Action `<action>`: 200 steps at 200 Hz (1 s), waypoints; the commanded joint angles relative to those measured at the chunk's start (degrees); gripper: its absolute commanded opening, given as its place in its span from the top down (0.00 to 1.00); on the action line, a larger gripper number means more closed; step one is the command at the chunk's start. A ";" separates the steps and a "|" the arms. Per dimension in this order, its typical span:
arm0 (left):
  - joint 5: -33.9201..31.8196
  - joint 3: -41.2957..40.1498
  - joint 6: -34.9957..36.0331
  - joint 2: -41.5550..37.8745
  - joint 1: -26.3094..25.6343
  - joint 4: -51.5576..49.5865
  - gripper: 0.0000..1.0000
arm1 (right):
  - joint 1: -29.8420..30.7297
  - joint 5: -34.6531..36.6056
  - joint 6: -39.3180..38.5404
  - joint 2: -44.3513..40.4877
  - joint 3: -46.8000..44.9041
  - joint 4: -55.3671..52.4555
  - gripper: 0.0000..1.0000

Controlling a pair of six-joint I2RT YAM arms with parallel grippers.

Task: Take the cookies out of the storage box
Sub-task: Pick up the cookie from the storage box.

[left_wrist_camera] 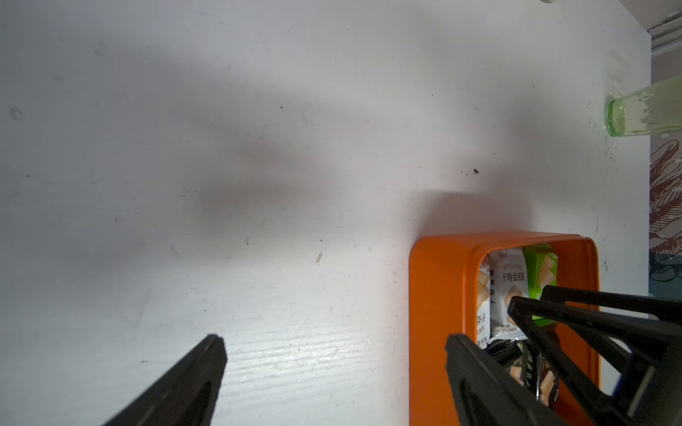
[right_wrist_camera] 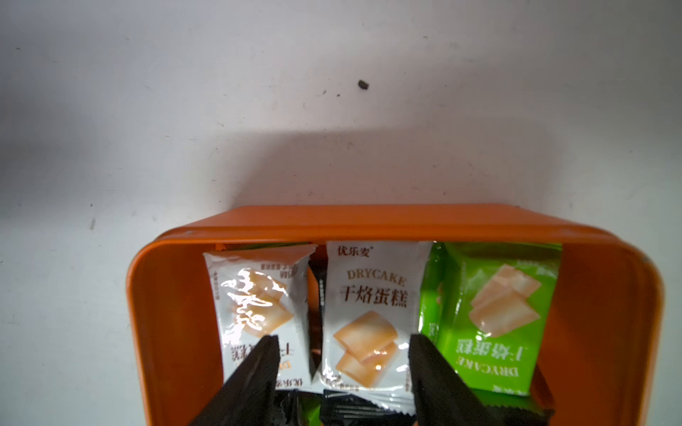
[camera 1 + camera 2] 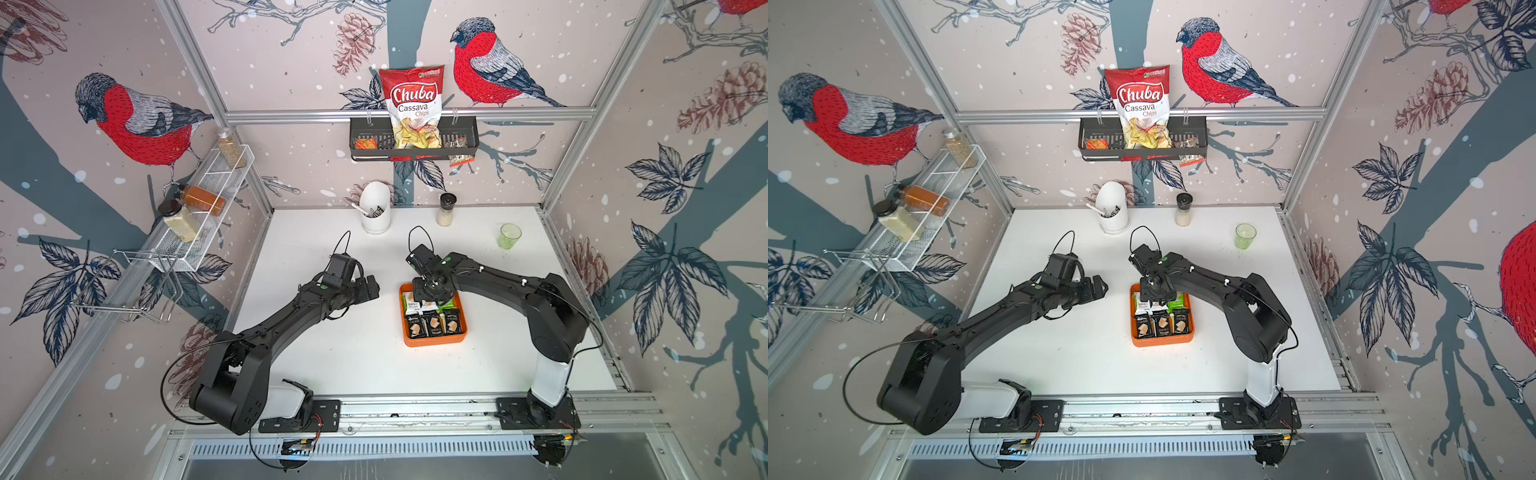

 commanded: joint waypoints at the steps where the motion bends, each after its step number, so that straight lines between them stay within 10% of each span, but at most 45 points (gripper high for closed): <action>1: -1.04 0.37 1.46 0.24 0.20 0.97 0.03 | 0.11 1.98 2.35 0.56 0.47 -0.68 0.38; 200: -2.54 -0.98 -0.23 0.58 0.27 2.50 0.03 | -1.93 1.58 -1.27 4.76 2.27 -1.55 0.40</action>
